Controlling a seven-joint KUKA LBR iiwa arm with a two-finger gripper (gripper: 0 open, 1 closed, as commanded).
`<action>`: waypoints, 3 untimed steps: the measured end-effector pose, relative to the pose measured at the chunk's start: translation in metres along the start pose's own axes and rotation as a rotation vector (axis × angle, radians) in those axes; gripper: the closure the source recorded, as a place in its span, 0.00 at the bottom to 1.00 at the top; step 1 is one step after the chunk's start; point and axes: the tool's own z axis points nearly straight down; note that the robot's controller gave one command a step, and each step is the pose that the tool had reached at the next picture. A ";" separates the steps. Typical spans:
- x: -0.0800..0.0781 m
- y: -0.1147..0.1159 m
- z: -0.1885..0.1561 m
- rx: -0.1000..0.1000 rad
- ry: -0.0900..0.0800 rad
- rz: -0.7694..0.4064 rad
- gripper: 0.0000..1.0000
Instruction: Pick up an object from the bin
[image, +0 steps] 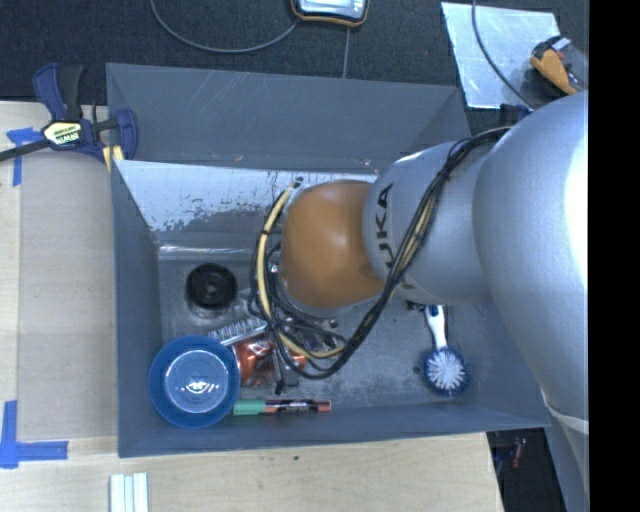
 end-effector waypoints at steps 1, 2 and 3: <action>0.005 -0.049 -0.004 0.000 -0.001 -0.331 0.00; 0.011 -0.049 -0.023 -0.002 0.013 -0.284 0.00; -0.010 -0.039 -0.004 -0.001 0.007 -0.500 0.00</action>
Offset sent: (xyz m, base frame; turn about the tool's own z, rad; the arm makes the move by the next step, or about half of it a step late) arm -0.0105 -0.0046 0.1511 -0.0845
